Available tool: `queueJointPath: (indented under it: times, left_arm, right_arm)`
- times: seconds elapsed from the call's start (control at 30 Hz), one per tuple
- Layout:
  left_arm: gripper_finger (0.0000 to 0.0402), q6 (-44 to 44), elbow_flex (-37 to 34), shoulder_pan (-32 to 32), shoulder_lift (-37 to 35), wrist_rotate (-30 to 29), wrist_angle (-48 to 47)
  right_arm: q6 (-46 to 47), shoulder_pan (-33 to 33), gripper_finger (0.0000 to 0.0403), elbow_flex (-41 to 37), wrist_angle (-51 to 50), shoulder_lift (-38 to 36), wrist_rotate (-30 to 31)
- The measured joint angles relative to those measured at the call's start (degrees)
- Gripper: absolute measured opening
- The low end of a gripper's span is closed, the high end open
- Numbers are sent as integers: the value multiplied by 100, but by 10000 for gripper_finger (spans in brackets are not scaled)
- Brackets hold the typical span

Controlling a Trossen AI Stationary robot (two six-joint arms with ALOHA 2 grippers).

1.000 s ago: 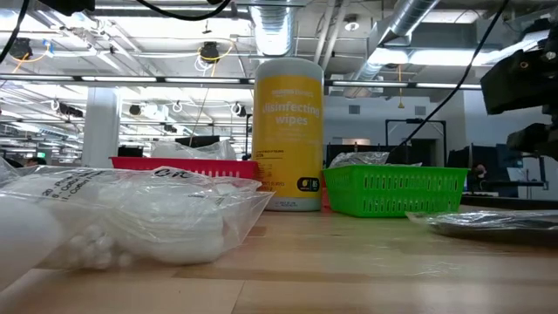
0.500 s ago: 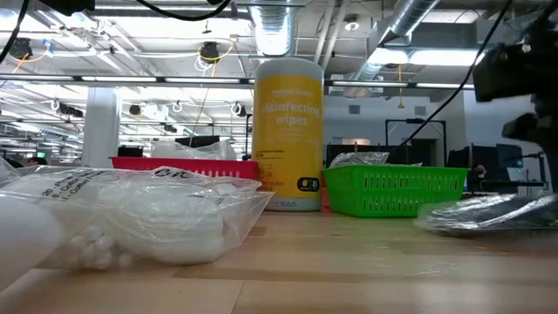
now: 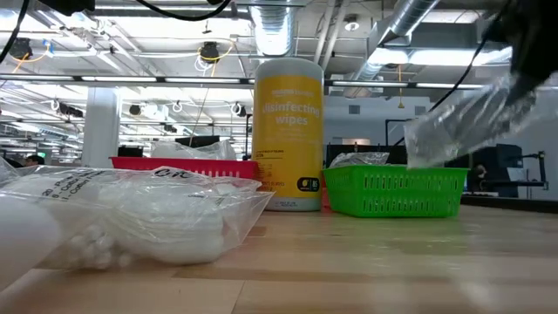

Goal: Pick & Place Travel size toiletries
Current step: Put the black hair brush into the right red bin

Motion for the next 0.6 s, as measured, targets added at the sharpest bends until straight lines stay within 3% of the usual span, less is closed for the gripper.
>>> queueJointPath:
  times: [0.2, 0.6]
  left_arm:
    - [76, 0, 0, -2, 0, 0, 0]
    - [76, 0, 0, -2, 0, -2, 0]
  right_arm:
    - [-43, -124, 0, 611, -955, -4, 507]
    - [-957, -1256, 0, 673, -1157, -10, 947]
